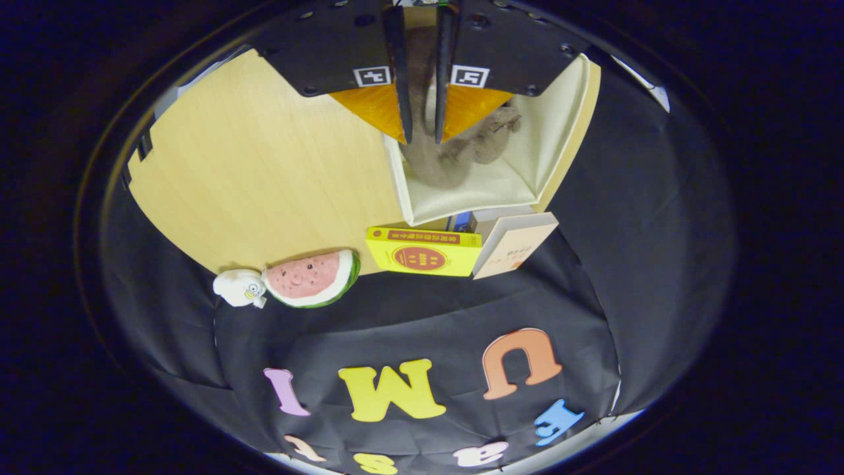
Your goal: Open the storage box then place both shoes into the box .Put the left shoe in first, then the right shoe, with the right side of both shoes facing outward in a uniform manner.
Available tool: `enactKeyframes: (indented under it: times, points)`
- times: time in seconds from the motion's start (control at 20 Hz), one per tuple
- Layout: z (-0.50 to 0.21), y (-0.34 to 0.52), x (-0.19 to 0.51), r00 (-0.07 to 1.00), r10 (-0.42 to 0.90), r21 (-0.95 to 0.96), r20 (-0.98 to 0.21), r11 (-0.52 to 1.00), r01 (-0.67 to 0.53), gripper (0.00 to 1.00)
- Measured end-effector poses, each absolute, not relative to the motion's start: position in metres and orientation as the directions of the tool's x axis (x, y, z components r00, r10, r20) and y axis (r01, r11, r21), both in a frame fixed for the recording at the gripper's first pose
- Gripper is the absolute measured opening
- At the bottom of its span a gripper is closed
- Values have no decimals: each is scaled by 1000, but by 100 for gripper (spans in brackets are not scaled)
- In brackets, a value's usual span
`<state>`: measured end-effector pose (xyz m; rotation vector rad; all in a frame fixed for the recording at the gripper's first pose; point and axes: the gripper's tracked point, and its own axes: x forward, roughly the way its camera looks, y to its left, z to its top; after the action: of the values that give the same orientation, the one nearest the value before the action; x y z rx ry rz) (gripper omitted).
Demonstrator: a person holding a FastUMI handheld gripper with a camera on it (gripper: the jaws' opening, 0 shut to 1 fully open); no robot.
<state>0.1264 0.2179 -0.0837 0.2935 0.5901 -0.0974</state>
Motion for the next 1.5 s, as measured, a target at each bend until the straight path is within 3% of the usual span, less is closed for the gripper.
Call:
enactKeyframes:
  times: [0.1,0.25,0.35,0.65,0.95,1.15,1.5]
  points:
    - [-79,217,124,845,-6,253,-535,953,167,24]
    - [-64,213,114,871,-5,256,-492,955,150,42]
    - [-47,208,103,897,-7,249,-441,960,130,45]
    - [-1,177,65,955,-24,174,-297,982,79,69]
    - [38,113,40,979,-167,21,-120,985,170,86]
    - [65,84,26,977,-211,-5,14,978,211,92]
    - [80,28,-1,959,-277,26,64,961,276,95]
